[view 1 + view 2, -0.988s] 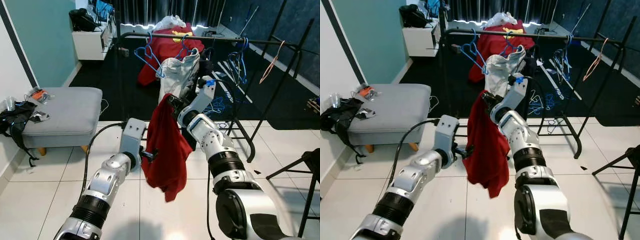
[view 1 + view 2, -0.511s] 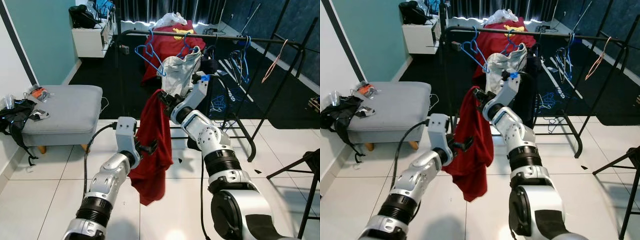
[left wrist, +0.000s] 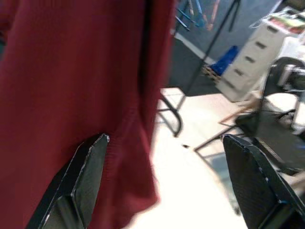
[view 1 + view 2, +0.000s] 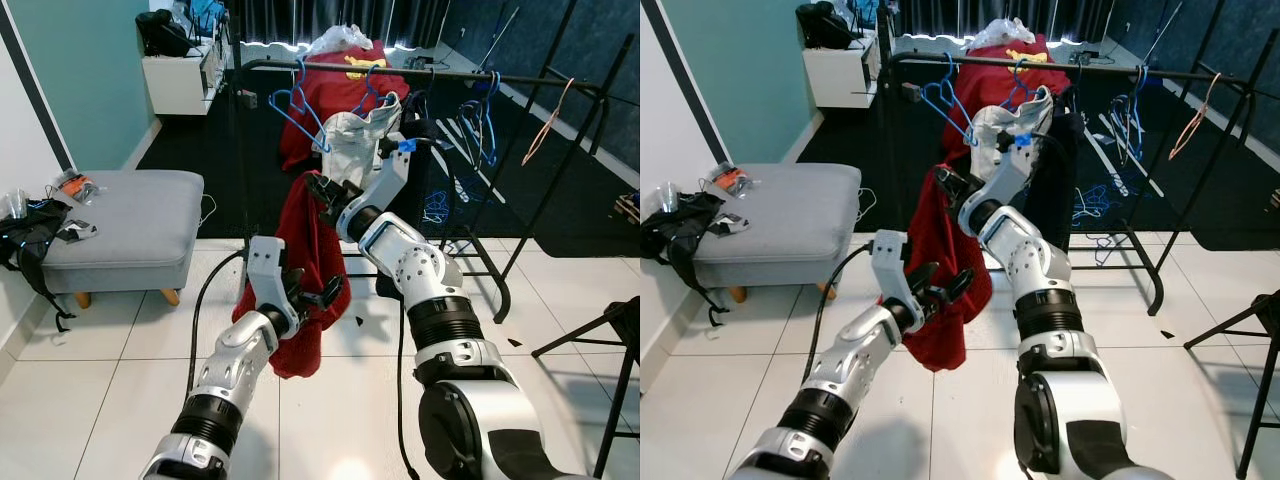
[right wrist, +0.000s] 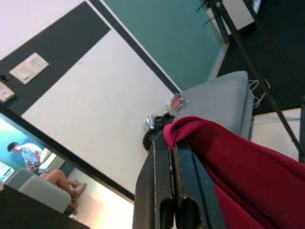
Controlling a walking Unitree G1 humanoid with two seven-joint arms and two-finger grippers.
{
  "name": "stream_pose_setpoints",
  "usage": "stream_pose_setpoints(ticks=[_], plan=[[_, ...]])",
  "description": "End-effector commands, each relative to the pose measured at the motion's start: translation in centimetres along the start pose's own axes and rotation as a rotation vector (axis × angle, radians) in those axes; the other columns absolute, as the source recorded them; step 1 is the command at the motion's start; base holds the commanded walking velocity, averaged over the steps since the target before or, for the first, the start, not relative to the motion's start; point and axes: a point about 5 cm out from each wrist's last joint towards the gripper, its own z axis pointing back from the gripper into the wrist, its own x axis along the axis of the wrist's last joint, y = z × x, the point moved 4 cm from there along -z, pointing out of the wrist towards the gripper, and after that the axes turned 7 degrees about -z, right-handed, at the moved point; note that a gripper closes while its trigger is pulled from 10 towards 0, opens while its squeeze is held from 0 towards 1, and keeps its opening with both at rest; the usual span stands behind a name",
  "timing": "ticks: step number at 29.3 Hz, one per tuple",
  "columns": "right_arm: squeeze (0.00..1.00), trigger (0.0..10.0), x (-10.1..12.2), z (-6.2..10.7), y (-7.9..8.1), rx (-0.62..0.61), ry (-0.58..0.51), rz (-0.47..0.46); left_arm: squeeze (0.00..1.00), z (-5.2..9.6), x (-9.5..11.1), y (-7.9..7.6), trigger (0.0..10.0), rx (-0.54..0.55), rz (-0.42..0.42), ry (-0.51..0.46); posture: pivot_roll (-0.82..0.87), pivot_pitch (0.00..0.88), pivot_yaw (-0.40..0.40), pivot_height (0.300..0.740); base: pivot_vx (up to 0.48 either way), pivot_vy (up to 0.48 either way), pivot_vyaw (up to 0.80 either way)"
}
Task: Hang hanger
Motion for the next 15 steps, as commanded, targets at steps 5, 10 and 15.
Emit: stream_pose_setpoints(ticks=[5, 10, 15], plan=[[0.00, 0.0, 0.3, -0.1, 1.6, 0.049, 0.002, -0.004, 0.00, -0.4, -0.6, 0.3, 10.0, 0.091, -0.063, 0.016, -0.10, 0.020, -0.065, 0.740, 0.000, 0.000, 0.00], [0.00, 0.0, 0.2, 0.0, 2.2, 0.072, 0.014, -0.013, 0.00, -0.4, -0.3, 1.4, 10.0, 0.150, -0.076, 0.001, -0.10, 0.019, -0.066, 0.740, 0.000, 0.000, 0.00], [0.00, 0.0, -0.3, 0.0, 2.8, 0.096, 0.038, -0.023, 0.00, -0.2, -0.9, 2.5, 10.0, 0.213, -0.161, 0.043, -0.10, 0.019, -0.065, 0.740, 0.000, 0.000, 0.00]])
